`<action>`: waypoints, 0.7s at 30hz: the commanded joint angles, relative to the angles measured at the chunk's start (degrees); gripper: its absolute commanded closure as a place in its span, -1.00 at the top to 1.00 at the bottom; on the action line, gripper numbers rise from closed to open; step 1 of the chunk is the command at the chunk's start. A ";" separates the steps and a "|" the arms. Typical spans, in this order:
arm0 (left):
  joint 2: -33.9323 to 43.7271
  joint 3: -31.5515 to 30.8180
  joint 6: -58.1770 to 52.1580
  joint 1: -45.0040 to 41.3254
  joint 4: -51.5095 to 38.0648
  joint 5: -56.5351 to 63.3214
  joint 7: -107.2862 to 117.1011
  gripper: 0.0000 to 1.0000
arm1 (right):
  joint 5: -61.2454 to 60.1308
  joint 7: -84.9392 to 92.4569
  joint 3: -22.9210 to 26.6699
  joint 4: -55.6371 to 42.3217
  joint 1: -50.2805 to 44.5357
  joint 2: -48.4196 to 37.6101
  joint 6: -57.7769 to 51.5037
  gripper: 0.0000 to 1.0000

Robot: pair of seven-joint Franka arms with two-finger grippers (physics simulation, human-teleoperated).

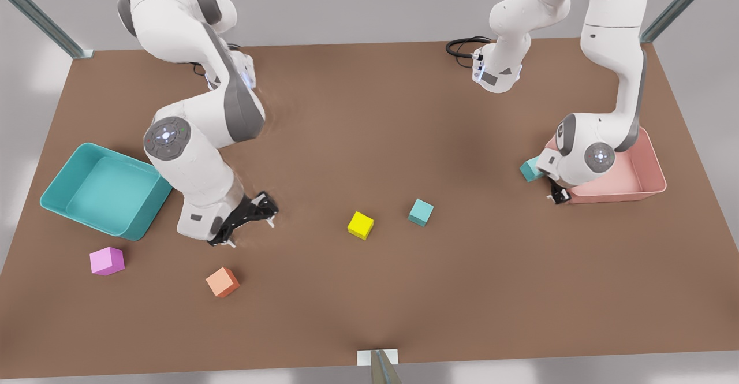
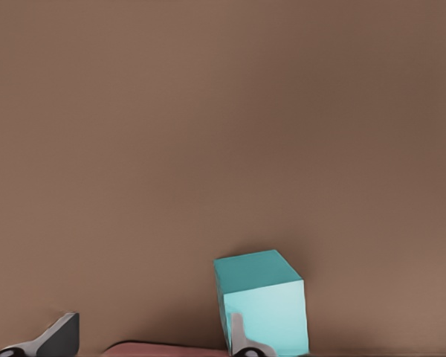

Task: Stack the two blue cubes on top of each other

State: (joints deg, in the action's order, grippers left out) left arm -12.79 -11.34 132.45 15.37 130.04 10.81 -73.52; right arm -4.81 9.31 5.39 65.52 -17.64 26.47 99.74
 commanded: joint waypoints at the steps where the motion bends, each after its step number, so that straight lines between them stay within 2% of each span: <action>1: -0.04 1.14 6.06 0.01 1.09 0.00 -11.38 0.99 | -0.73 -2.37 -0.11 5.58 9.02 -3.09 -22.75 1.00; 2: 0.05 2.11 8.69 0.18 3.20 -0.09 -11.21 0.99 | -0.73 -2.81 0.06 7.17 12.37 -3.62 -22.57 1.00; 5: 0.49 2.28 14.41 0.54 9.26 -0.88 -10.15 0.99 | -0.64 -9.58 -0.20 12.96 12.37 -9.15 -21.78 1.00; 6: 1.63 2.28 15.64 0.54 11.46 -1.58 -9.01 0.99 | -0.64 -12.11 -0.29 23.67 12.20 -13.45 -13.89 1.00; 7: 2.33 2.20 16.52 0.54 13.22 -1.85 -7.87 0.99 | -0.47 -13.80 -0.29 37.56 11.93 -19.17 -0.26 1.00; 8: 2.42 2.20 16.61 0.54 13.92 -1.93 -7.25 0.99 | -0.47 -14.50 -0.29 40.38 12.19 -19.17 2.12 1.00; 10: 5.05 2.11 14.06 -0.08 14.10 -1.93 -5.06 0.99 | 0.15 -13.45 -0.20 50.59 12.81 -18.74 18.30 1.00; 21: 7.78 2.28 16.60 -0.08 19.81 -1.93 -0.31 0.99 | 0.15 -10.90 -0.64 50.15 12.90 -19.35 17.77 1.00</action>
State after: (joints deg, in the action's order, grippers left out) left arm -5.18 -9.00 147.60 15.34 149.58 8.88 -76.41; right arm -4.62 1.40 4.76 115.71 -4.63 7.14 114.69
